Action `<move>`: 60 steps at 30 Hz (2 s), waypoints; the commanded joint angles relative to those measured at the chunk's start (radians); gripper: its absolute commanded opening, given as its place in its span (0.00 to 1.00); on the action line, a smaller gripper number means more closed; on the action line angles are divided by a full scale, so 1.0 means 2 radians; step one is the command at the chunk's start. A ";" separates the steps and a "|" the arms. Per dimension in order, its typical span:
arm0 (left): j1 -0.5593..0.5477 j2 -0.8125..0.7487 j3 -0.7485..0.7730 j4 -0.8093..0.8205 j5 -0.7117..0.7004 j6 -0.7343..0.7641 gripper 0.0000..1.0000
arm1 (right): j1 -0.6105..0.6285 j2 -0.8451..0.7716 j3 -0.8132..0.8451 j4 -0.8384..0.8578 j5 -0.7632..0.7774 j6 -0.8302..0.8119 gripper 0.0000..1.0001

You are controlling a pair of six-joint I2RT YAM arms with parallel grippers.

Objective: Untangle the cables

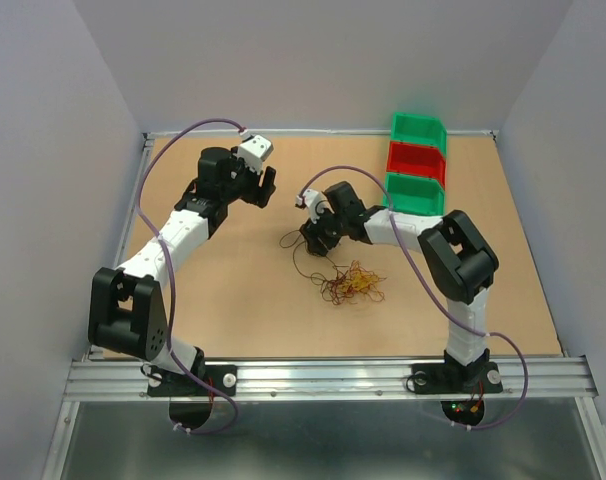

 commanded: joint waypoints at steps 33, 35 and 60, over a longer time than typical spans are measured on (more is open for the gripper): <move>0.003 0.001 0.028 0.006 0.008 0.007 0.73 | 0.028 -0.008 0.033 -0.035 0.083 -0.003 0.58; 0.003 0.001 0.029 0.005 0.010 0.007 0.73 | 0.028 -0.007 0.033 -0.034 0.085 -0.005 0.63; 0.003 0.003 0.032 0.004 0.013 0.009 0.73 | 0.028 0.045 0.097 -0.043 0.078 -0.039 0.91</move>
